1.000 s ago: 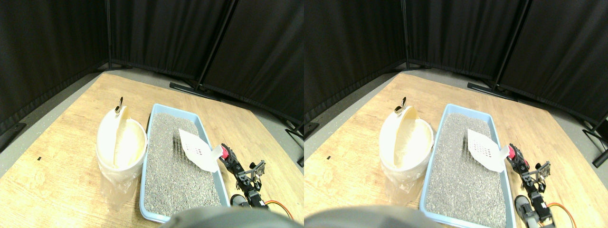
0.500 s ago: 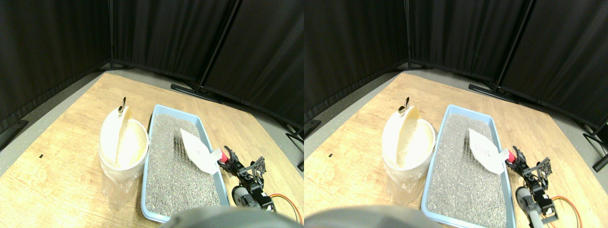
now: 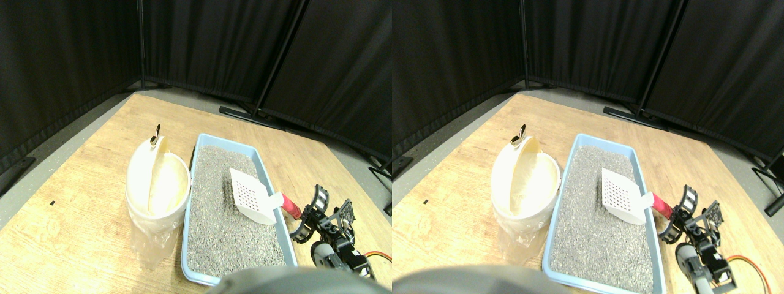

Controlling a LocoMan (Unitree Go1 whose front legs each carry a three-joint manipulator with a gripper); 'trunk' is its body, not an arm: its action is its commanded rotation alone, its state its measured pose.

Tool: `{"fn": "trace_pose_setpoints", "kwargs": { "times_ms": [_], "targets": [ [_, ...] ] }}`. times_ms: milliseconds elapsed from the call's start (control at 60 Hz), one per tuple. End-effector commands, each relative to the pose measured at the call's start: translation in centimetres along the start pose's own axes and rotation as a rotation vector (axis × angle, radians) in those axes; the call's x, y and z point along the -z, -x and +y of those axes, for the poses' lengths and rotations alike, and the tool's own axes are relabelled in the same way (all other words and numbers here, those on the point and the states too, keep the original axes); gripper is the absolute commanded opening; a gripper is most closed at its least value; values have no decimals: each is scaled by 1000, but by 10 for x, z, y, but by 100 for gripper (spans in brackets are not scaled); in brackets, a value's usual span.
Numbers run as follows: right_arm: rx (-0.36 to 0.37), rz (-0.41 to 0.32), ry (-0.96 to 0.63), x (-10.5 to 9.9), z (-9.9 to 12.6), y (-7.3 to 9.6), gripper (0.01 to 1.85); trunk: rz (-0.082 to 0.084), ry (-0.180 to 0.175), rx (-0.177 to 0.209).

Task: Scoop (unimanual)

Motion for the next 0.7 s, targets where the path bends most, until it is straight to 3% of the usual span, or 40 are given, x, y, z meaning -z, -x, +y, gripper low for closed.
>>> {"fn": "trace_pose_setpoints", "kwargs": {
  "times_ms": [17,117,233,250,333,367,483,550,567,700],
  "targets": [
    [-57,-83,7,-9,9,9,149,20,5,-4],
    [-119,-145,43,-10,7,19,127,21,1,3],
    [-141,-201,100,-10,7,29,102,23,-5,10],
    [-153,-221,119,-11,7,34,90,24,-11,16],
    [-176,-252,144,-11,7,39,74,24,-15,23],
    [-207,-274,174,-11,7,46,56,24,-15,23],
    [-242,-303,214,-11,6,54,30,26,-24,37],
    [-271,-318,244,-10,6,61,6,26,-24,37],
    [-283,-321,251,-9,6,62,5,29,-31,52],
    [-302,-326,255,-6,4,66,5,32,-38,61]
  ]
}}
